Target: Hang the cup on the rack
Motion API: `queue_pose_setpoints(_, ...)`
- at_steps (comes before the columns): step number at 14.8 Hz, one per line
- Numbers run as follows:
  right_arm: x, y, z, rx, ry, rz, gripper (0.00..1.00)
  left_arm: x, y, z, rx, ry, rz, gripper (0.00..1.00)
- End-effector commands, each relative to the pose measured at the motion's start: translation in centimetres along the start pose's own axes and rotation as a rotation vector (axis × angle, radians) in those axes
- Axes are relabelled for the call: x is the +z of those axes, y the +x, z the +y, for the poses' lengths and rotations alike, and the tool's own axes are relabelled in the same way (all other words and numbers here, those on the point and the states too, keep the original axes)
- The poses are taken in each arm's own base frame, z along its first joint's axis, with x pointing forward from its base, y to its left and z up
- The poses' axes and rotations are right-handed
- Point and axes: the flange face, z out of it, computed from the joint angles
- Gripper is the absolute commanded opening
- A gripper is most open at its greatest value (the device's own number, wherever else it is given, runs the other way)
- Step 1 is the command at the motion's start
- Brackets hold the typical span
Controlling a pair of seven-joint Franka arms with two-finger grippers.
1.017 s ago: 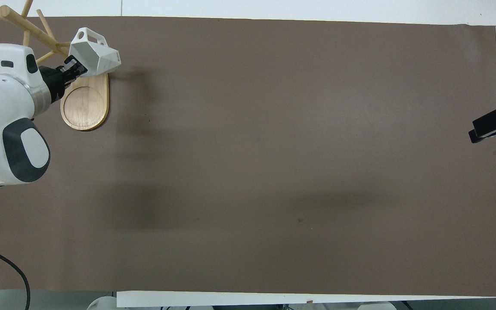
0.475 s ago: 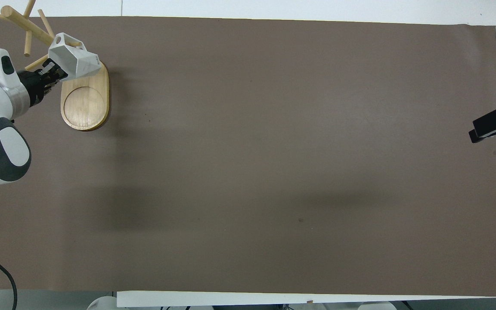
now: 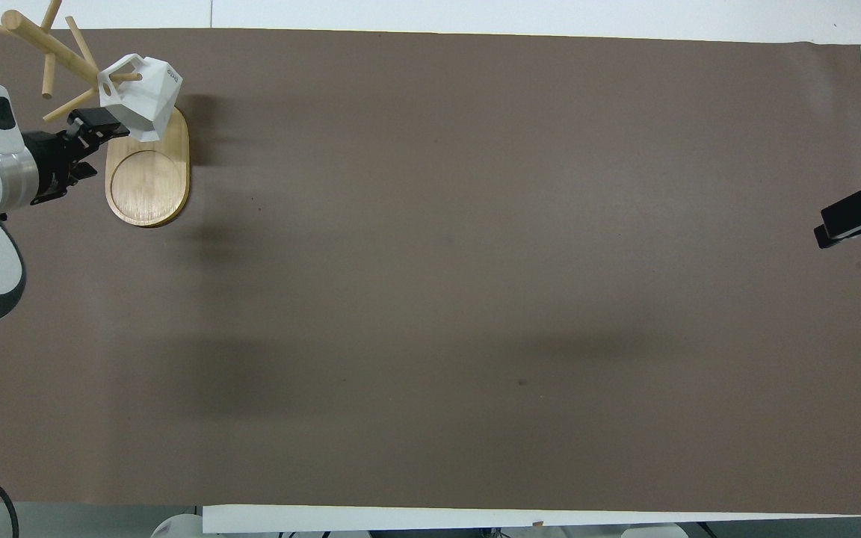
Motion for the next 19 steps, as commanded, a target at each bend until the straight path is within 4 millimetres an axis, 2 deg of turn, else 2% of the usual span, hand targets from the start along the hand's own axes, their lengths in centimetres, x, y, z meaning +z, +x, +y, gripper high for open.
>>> queue_pose_setpoints(1,0.2,-0.7,0.7,0.033,-0.003,0.002,1.0,-5.6,-2.7,-1.0,0.118,0.123,-0.108,1.0)
queue_pose_setpoints(2,0.3,-0.7,1.0,0.046,0.0,0.001,1.0,-6.4,-3.3,-1.0,0.2,0.187,-0.135,1.0)
queue_pose_setpoints(4,0.3,-0.8,1.4,0.12,-0.001,0.002,1.0,-7.5,-3.3,-0.7,0.371,0.247,-0.179,1.0)
queue_pose_setpoints(5,0.3,-0.8,1.9,0.174,0.002,0.005,1.0,-7.7,-3.4,-1.3,0.482,0.265,-0.242,1.0)
queue_pose_setpoints(7,0.2,-0.8,2.2,0.201,0.004,0.017,1.0,-9.3,-2.3,-1.9,0.718,0.266,-0.358,1.0)
queue_pose_setpoints(8,0.1,-0.7,2.2,0.201,0.003,0.022,1.0,-10.0,-0.5,-2.8,0.738,0.295,-0.393,0.99)
queue_pose_setpoints(9,0.1,-0.6,2.1,0.196,0.003,0.024,1.0,-10.9,0.3,-2.7,0.737,0.314,-0.408,0.99)
queue_pose_setpoints(10,0.0,-0.6,2.1,0.196,0.002,0.027,1.0,-10.9,0.7,-2.2,0.756,0.324,-0.401,1.0)
queue_pose_setpoints(12,0.0,-0.6,2.1,0.196,0.002,0.028,1.0,-11.8,3.2,-1.9,0.799,0.427,-0.311,1.0)
queue_pose_setpoints(15,0.0,-0.6,2.1,0.195,0.002,0.028,1.0,-12.3,3.8,-1.0,0.769,0.358,-0.34,1.0)
queue_pose_setpoints(16,0.0,-0.6,2.1,0.195,0.002,0.028,1.0,-11.7,4.3,-0.6,0.761,0.371,-0.391,1.0)
queue_pose_setpoints(19,0.0,-0.6,2.1,0.193,0.002,0.028,1.0,-12.7,5.5,1.1,0.751,0.356,-0.433,1.0)
